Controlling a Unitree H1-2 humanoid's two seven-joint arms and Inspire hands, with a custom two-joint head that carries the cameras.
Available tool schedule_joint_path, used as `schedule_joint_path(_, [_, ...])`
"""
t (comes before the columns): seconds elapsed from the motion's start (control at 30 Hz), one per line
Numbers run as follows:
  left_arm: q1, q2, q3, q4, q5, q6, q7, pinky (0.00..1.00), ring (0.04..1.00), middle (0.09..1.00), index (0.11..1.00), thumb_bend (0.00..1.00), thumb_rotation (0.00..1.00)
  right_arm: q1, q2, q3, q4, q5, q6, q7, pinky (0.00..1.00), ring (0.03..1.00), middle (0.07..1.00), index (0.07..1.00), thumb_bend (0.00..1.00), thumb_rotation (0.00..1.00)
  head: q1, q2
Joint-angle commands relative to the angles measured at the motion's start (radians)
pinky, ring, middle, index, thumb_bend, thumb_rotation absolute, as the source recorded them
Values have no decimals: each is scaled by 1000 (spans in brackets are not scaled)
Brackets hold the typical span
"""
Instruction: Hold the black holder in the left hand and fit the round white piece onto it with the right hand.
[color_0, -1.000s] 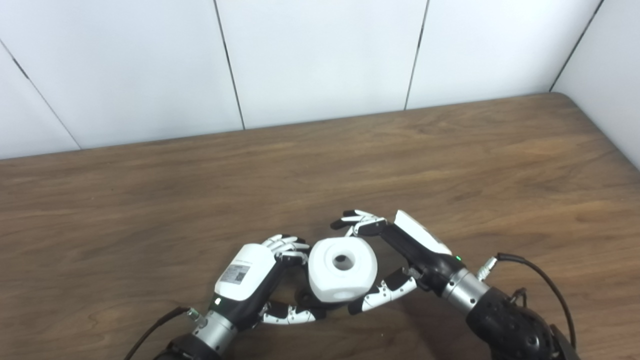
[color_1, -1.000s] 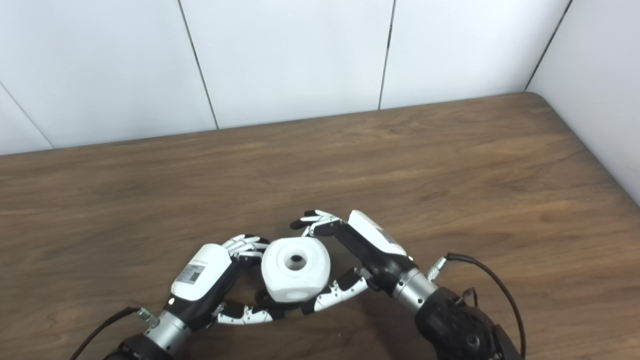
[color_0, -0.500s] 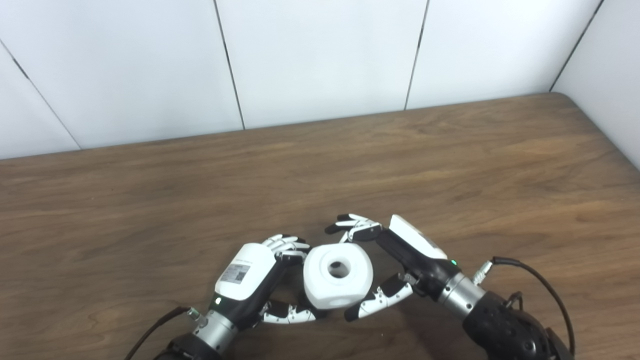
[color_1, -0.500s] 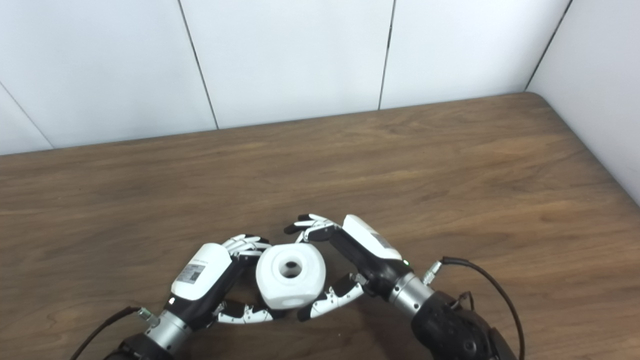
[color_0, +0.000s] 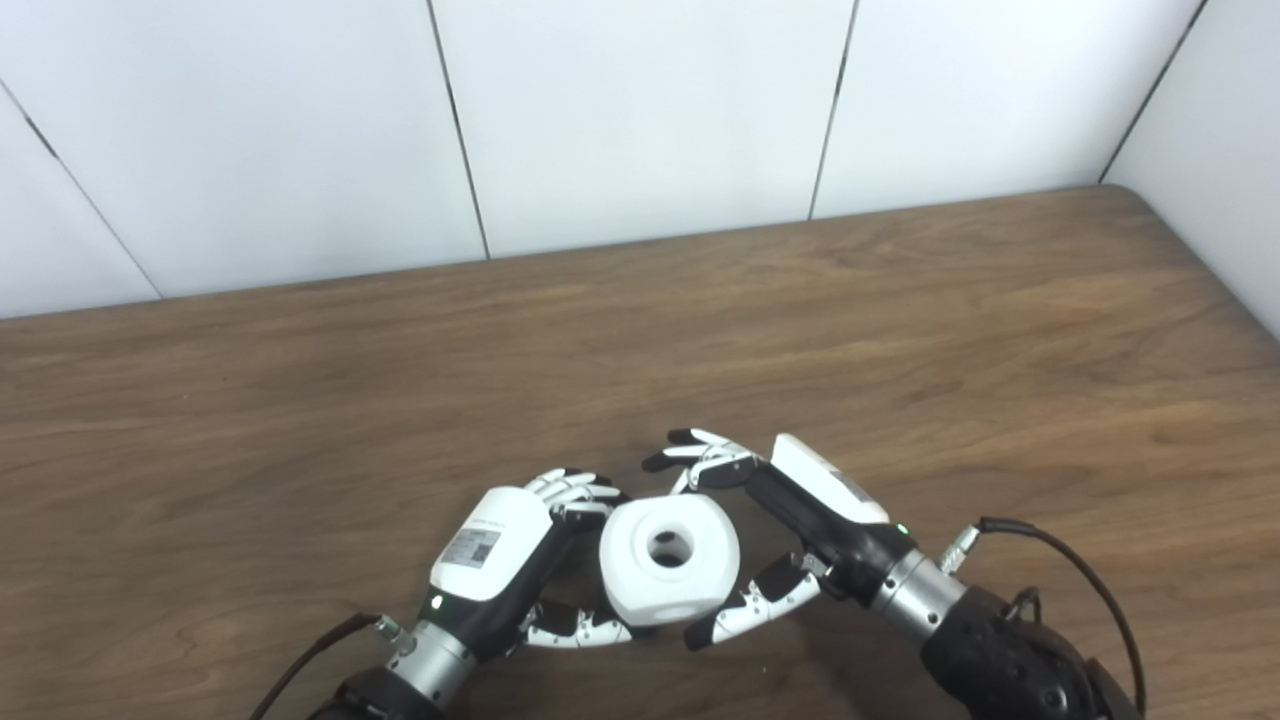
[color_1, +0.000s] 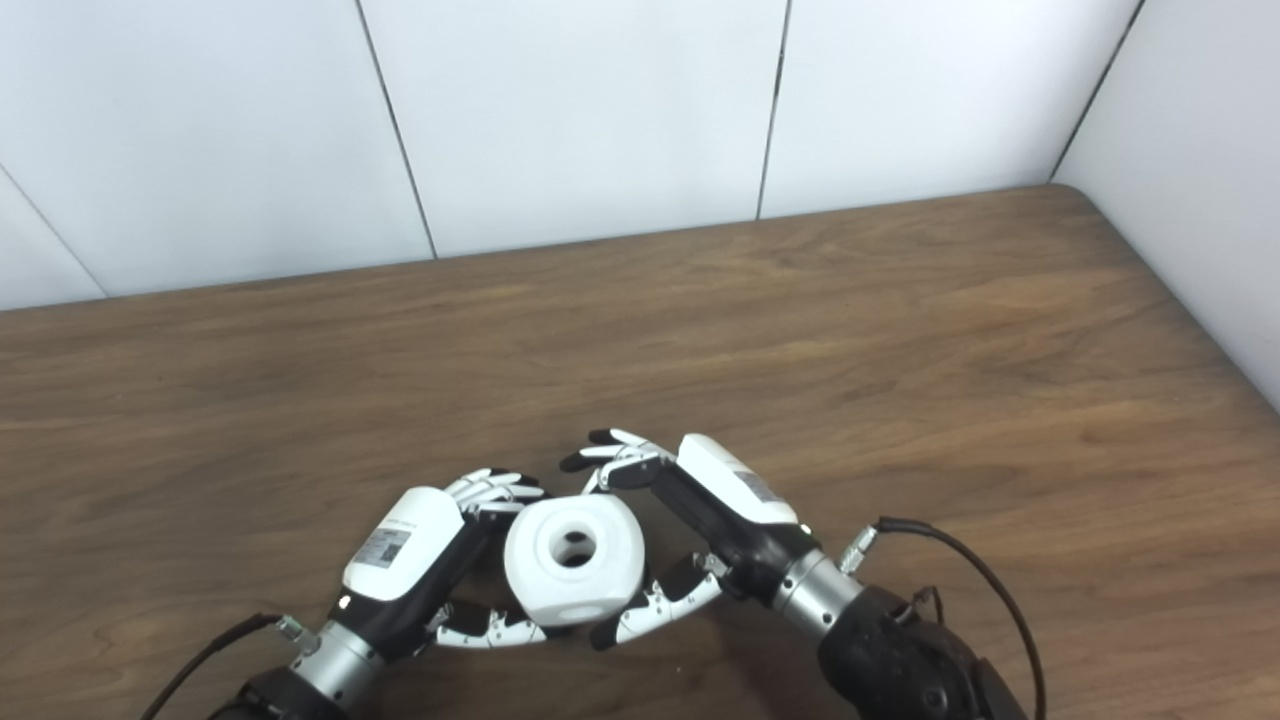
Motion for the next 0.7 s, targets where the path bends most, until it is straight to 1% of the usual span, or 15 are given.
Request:
schedule_joint_path(0.0, [4,5,-15,18,18,20,-45,884,847,775,487,518,53,-12,-2,-10,8,-3,-11,-11,858,940,832,483,521,142,-2,-1])
schedule_joint_path(0.33, [3,4,-12,18,18,16,-39,876,841,771,487,519,53,-29,-6,-35,34,3,-16,-29,865,942,837,483,520,142,-1,3])
schedule_joint_path(0.47, [3,3,-11,24,18,7,-27,871,836,767,487,520,51,-35,-9,-46,36,-6,-11,-27,852,938,837,483,519,142,-1,3])
schedule_joint_path(0.67, [4,6,-12,27,14,4,-29,876,840,771,487,519,52,-32,-9,-51,39,-4,-13,-25,850,931,832,483,520,142,-3,5])
